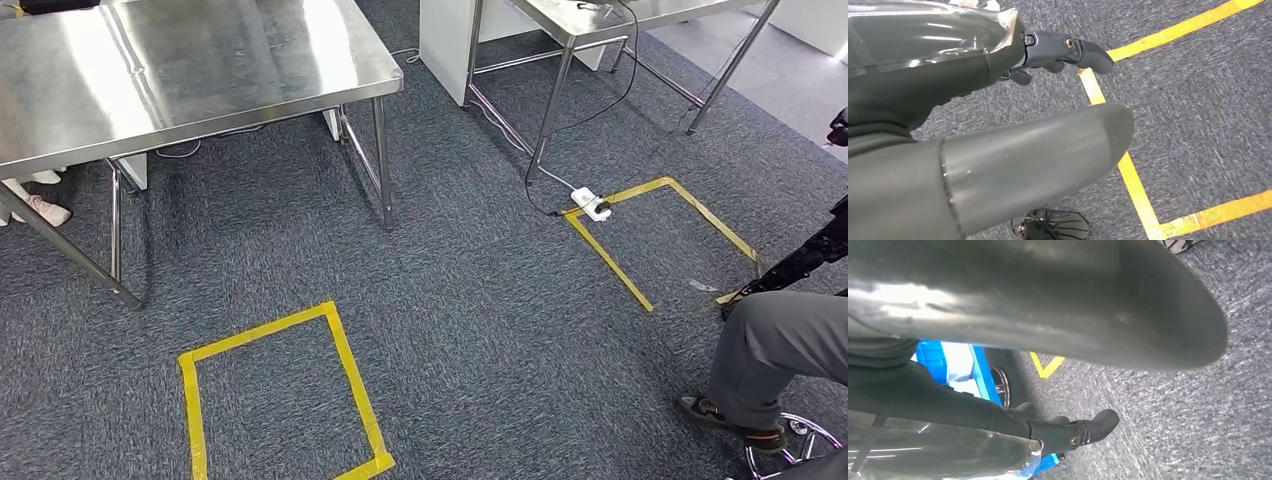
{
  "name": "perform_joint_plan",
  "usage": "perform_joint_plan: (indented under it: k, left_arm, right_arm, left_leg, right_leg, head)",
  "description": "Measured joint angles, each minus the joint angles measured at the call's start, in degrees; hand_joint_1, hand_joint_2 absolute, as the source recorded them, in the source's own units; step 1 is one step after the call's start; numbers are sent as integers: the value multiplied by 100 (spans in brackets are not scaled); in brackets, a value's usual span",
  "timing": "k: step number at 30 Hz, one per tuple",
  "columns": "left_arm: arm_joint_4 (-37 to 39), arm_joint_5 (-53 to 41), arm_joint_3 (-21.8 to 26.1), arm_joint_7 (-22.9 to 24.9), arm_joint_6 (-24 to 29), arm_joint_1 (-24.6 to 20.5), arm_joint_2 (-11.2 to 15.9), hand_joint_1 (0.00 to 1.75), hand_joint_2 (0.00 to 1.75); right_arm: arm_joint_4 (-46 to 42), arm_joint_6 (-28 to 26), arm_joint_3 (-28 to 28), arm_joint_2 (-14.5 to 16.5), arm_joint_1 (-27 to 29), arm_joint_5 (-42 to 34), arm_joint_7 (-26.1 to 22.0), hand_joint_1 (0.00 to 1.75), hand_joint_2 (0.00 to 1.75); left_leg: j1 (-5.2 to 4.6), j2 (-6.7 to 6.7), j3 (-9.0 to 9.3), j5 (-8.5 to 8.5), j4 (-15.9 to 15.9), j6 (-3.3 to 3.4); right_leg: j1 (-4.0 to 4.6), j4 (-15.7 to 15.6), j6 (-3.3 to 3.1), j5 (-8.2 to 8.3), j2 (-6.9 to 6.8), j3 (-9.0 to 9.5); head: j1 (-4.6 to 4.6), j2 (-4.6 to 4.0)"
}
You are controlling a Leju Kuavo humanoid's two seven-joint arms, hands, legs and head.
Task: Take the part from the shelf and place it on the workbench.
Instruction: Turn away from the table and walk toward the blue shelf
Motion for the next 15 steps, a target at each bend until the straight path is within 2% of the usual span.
perform_joint_plan:
  k: [15]
  left_arm:
    - [0,-331,-143,224,41,-33,-167,0,0]
  right_arm:
    - [0,-122,-205,23,-10,-328,96,0,0]
  left_leg:
    - [-30,-4,-12,-2,10,-1]
  right_leg:
    - [-2,-3,7,3,0,-17]
  head:
    - [2,0]
